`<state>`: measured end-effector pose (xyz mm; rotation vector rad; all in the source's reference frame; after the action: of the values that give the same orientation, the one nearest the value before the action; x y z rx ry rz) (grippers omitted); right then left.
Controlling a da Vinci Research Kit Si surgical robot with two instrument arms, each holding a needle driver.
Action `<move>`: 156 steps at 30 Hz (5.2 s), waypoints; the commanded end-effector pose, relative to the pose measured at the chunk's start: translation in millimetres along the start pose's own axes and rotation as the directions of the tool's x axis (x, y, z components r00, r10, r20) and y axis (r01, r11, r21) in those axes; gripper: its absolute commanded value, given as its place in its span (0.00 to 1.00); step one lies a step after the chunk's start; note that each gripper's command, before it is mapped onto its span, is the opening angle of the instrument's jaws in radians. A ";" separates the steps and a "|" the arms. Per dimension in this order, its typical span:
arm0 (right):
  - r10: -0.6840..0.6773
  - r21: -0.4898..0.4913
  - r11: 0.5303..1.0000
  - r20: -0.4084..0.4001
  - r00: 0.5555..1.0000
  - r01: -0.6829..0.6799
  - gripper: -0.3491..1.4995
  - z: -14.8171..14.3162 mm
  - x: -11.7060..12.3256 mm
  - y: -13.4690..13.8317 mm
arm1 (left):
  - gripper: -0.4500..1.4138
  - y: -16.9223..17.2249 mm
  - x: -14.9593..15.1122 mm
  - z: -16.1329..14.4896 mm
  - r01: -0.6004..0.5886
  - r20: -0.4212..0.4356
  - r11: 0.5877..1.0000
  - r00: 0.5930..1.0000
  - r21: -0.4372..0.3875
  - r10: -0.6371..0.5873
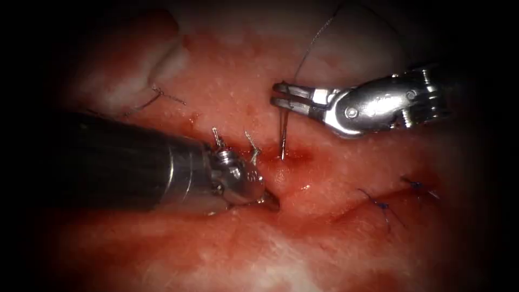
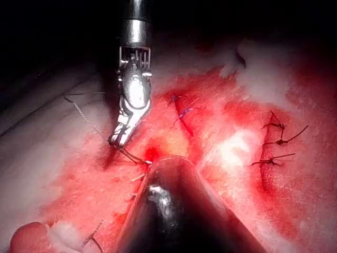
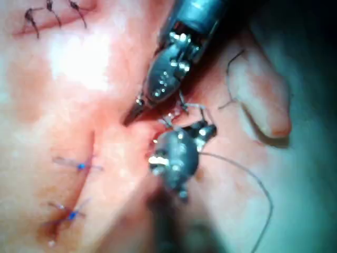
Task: Wound Closure
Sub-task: Throw the needle through the buttom half of the skin, then pull the needle through the skin with the left tool.
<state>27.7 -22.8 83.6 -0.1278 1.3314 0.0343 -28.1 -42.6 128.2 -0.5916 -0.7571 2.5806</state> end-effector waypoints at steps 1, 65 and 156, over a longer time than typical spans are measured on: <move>-0.004 0.013 1.000 -0.005 1.000 0.004 0.00 0.9 -0.2 -0.8 | 0.12 -0.1 0.2 0.7 -0.001 0.000 1.000 1.000 -0.001 0.001; 0.784 0.102 0.588 0.173 0.596 -0.803 0.00 2.4 -4.2 0.5 | 0.14 -0.7 -0.2 0.6 -0.007 0.001 1.000 1.000 -0.002 0.007; 0.871 0.084 0.438 0.205 0.446 -0.895 0.80 -5.5 -5.3 -3.2 | 0.00 5.9 4.7 -7.0 -0.147 -0.593 0.984 0.803 -0.102 0.059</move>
<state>21.0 -25.8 87.2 0.7559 1.1294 0.8035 -29.5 -41.9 117.3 -1.4350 -0.7057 2.2110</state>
